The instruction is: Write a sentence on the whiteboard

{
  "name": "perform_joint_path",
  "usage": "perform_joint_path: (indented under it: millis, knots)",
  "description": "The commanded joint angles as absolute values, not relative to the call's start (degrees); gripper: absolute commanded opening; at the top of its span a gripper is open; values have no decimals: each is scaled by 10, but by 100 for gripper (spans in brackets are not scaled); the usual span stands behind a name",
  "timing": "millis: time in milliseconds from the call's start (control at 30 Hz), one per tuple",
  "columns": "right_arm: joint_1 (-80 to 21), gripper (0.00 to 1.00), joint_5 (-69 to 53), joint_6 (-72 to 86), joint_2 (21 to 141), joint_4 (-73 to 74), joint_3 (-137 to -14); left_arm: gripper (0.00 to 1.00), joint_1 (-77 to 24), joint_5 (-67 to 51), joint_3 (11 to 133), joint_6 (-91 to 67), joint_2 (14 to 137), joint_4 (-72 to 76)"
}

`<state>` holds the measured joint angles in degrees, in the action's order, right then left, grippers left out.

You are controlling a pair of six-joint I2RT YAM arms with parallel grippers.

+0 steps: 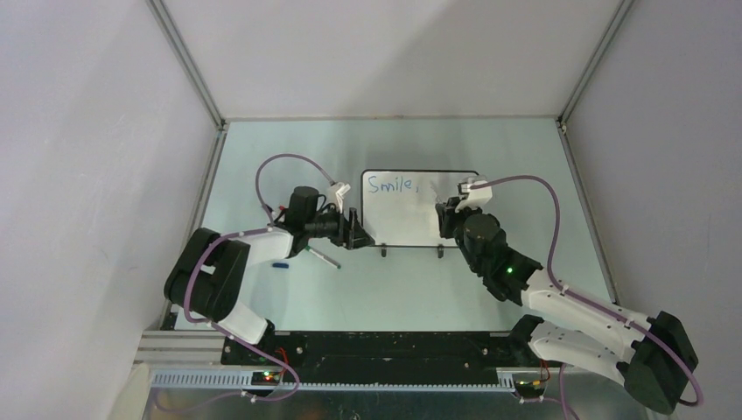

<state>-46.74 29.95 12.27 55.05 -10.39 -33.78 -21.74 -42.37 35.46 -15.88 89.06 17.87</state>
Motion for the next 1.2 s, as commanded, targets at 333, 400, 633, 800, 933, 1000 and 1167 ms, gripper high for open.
perform_joint_path:
  millis: [333,400,633,800,933,1000,1167]
  knots:
    - [-470,2,311,110,510,-149,-319,73,-242,-421,374,-124,887,154]
    - [-470,2,314,110,510,-149,-319,73,-246,-415,374,-117,882,145]
    - [-470,2,316,111,514,-150,-319,72,-253,-396,369,-105,862,131]
    - [-470,2,314,114,514,-150,-319,78,-240,-408,365,-120,860,158]
    - [-470,2,317,116,513,-150,-319,97,-233,-394,357,-122,845,168]
    - [-470,2,316,117,511,-151,-318,99,-231,-385,361,-115,841,161]
    - [-470,2,317,117,498,-151,-314,100,-225,-374,367,-103,836,166]
